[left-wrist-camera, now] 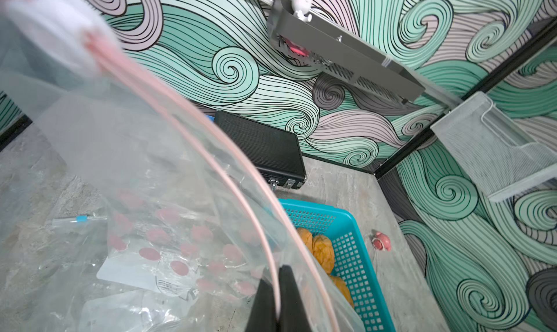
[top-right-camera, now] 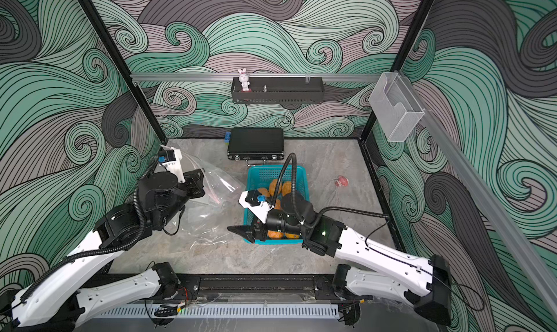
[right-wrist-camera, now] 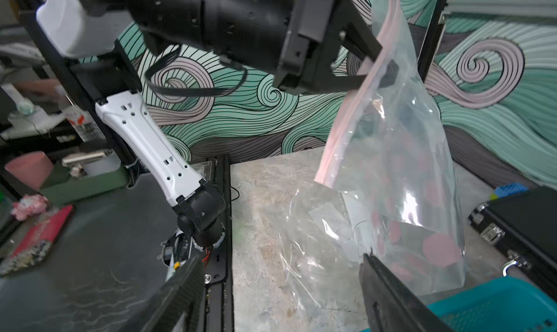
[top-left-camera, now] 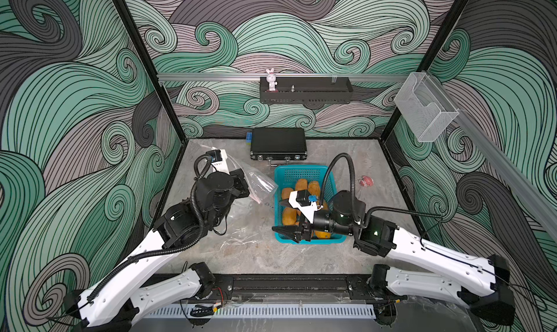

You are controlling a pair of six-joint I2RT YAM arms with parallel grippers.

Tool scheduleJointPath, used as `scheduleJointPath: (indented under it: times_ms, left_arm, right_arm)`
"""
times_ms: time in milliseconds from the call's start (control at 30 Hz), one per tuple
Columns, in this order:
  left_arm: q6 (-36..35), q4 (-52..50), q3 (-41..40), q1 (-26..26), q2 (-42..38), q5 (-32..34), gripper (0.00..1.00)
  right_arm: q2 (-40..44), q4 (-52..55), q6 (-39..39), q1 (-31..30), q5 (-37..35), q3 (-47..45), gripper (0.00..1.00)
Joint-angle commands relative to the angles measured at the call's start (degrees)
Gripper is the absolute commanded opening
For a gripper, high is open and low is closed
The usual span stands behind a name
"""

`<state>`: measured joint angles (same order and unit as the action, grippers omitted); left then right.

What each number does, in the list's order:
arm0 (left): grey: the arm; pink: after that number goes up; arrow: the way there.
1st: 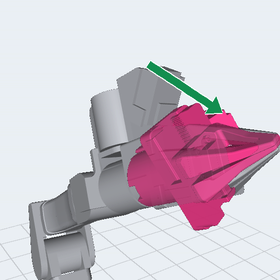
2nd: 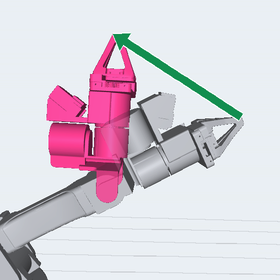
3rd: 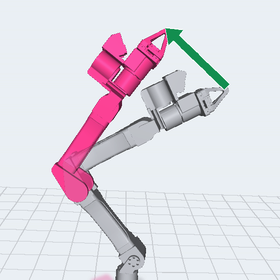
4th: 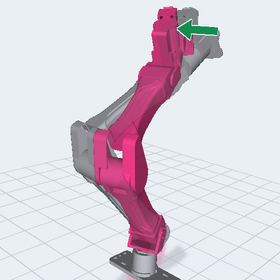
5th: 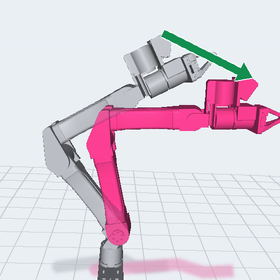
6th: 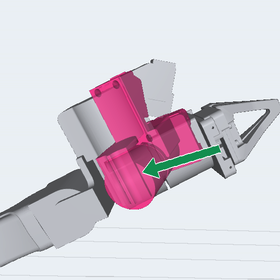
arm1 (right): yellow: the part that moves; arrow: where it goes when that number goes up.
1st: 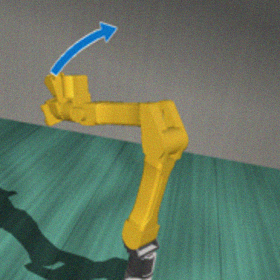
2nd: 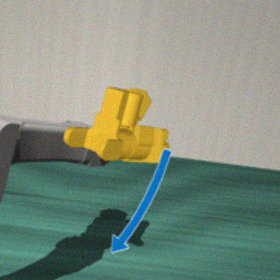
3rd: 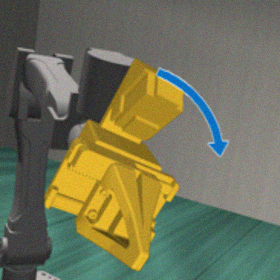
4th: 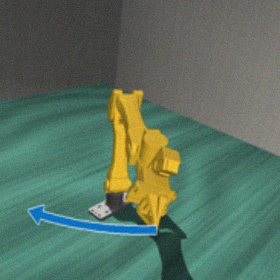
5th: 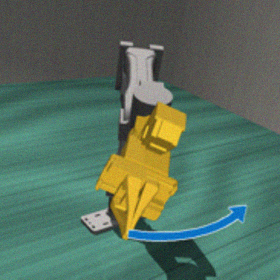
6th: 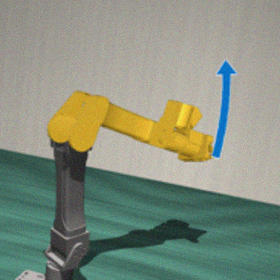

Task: Put the potatoes into a zipper bag and zip it
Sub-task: Adjust the zipper on the food storage bag.

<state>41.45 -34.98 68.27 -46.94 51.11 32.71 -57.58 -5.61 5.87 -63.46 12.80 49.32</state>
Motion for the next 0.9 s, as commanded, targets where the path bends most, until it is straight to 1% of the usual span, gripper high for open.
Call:
scheduleJointPath:
  times_ms: [0, 67, 167, 233, 400, 433, 500, 567, 633, 700, 767, 867]
  left_arm:
    - [10.20, -2.52, 0.80, 0.44, -0.49, 4.03, 0.00]
    - [11.90, -3.32, 0.90, 0.44, -0.83, 3.30, 0.00]
    - [13.45, -3.03, 0.68, 0.44, -1.43, 1.26, 0.00]
    - [13.98, -2.70, 0.55, 0.47, -1.79, 0.08, 0.00]
    - [14.55, -2.76, 0.55, 0.46, -2.71, -1.68, 0.00]
    - [14.53, -2.77, 0.47, 0.51, -2.81, -2.08, 0.00]
    - [14.62, -3.08, 0.46, 0.53, -2.95, -2.91, 0.00]
    - [14.70, -3.29, 0.16, 0.53, -3.34, -3.95, 0.00]
    - [15.09, -3.62, -0.23, 0.50, -3.93, -4.33, 0.00]
    - [15.41, -3.63, -0.74, 0.49, -4.64, -4.62, 0.00]
    - [15.29, -3.13, -0.95, 0.52, -5.14, -5.09, 0.00]
    - [15.06, -3.33, -0.68, 0.49, -5.38, -5.55, 0.00]
  right_arm:
    - [1.42, -12.15, 14.23, 0.09, -5.28, -3.32, 0.79]
    - [0.67, -12.22, 19.18, 0.00, -5.35, -2.70, 0.78]
    - [-1.95, -12.58, 27.62, -0.09, -6.77, -1.42, 0.74]
    - [-3.56, -15.48, 31.88, -0.08, -7.39, -1.77, 0.69]
    - [-8.54, -18.08, 36.77, -0.03, -8.12, 1.12, 0.55]
    - [-9.69, -18.94, 37.04, -0.04, -8.82, 1.65, 0.53]
    - [-11.69, -19.13, 34.80, 0.29, -10.13, 3.76, 0.51]
    - [-12.96, -18.71, 32.77, 0.72, -10.27, 6.13, 0.44]
    - [-13.54, -21.06, 33.51, 0.85, -9.81, 6.05, 0.38]
    - [-14.45, -20.66, 35.42, 0.84, -8.68, 6.54, 0.32]
    - [-15.30, -19.26, 37.03, 0.93, -9.00, 7.30, 0.23]
    - [-15.33, -20.90, 38.31, 2.05, -6.90, 6.29, 0.03]
